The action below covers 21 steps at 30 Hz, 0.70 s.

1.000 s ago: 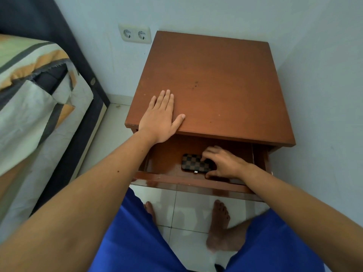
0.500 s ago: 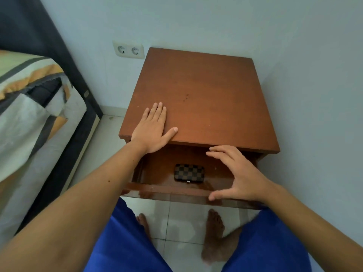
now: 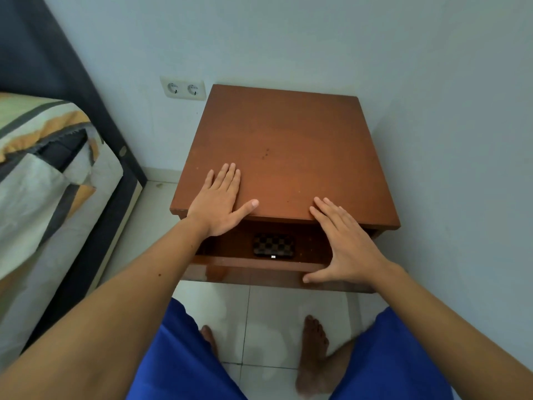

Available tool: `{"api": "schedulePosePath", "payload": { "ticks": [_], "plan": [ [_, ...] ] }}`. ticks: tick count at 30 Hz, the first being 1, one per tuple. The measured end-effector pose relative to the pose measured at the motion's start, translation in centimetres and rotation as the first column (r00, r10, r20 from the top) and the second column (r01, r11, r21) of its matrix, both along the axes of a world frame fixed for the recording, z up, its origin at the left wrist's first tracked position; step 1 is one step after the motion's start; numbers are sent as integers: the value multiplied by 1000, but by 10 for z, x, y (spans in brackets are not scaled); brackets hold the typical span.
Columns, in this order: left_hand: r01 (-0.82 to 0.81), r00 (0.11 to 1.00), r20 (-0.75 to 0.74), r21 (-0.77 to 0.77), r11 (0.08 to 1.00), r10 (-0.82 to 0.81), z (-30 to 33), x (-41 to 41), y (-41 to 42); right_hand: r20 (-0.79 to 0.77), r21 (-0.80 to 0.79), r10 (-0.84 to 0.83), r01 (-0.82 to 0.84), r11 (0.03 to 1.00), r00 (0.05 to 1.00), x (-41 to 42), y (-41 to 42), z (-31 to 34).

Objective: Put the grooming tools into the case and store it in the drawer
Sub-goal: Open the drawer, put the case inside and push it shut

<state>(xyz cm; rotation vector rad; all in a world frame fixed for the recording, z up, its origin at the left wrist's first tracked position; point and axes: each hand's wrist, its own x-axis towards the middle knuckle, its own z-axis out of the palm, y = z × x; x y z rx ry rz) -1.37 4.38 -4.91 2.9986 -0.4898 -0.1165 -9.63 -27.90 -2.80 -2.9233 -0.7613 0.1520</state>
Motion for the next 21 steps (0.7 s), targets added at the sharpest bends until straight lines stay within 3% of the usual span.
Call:
{"api": "schedulePosePath", "payload": {
  "ticks": [12, 17, 21],
  "plan": [
    [-16, 999, 35, 20, 1000, 15, -6, 1, 0, 285, 147, -156, 117, 982, 946, 40, 12, -18],
    [-23, 999, 46, 22, 999, 22, -8, 2, 0, 336, 139, -174, 134, 981, 926, 40, 12, -25],
    [-21, 999, 43, 17, 1000, 20, -7, 1, -1, 285, 191, -202, 151, 970, 937, 44, 15, -17]
  ]
}}
